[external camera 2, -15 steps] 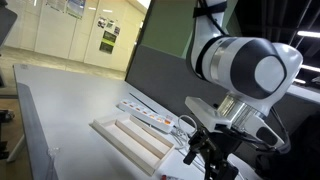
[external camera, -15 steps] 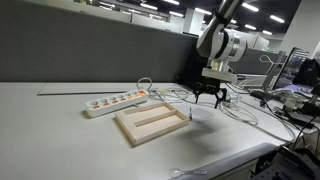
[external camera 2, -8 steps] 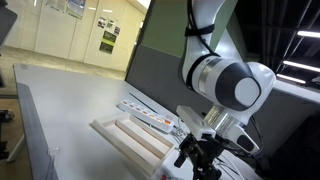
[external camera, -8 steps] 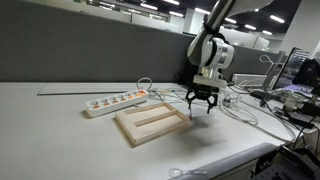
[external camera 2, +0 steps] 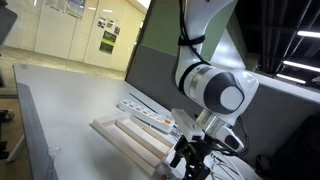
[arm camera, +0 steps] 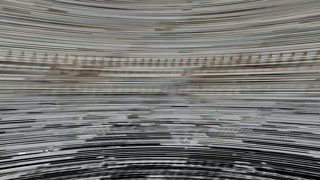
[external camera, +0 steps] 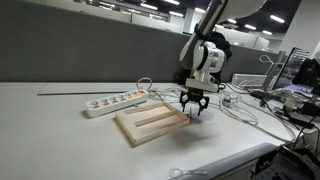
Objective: Put the screwdriver on the top part of the tray
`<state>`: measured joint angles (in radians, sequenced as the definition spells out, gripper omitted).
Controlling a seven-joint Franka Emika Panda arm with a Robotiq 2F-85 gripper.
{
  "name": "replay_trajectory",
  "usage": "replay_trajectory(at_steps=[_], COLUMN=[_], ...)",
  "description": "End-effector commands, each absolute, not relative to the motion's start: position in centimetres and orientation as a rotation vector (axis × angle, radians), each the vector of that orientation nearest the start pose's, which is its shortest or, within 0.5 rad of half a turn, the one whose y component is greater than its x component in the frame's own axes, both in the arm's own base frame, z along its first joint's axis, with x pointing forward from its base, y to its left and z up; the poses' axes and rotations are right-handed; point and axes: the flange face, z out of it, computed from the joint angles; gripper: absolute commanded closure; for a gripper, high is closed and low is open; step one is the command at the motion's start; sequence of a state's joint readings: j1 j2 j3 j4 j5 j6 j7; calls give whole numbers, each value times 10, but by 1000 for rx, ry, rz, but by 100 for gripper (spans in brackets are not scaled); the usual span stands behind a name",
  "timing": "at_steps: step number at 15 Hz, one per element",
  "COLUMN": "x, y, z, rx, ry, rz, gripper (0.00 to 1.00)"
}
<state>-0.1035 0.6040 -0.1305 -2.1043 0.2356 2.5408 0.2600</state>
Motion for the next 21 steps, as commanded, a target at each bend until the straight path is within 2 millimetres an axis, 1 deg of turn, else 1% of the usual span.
replay_trajectory(at_steps=[1,5,9,10,11,14,16,18,21], x=[546,548,550,551,552,555,560,570,586], y=[-129,-123,-115,-114,-113,-108,-100,-87,-59], z=[112,110,119,123,129,150,163,171,174], rx=[-2897,-2904,-2921,-2923,-2927,-2932,-2912,-2886,-2844], ry=[1078,1065,1053,1054,1061,1064,1093,1111,1132], rz=[209,182,120,95,63,-13,-44,-62,-76], gripper=[46,69,93,96,93,93,93,93,93])
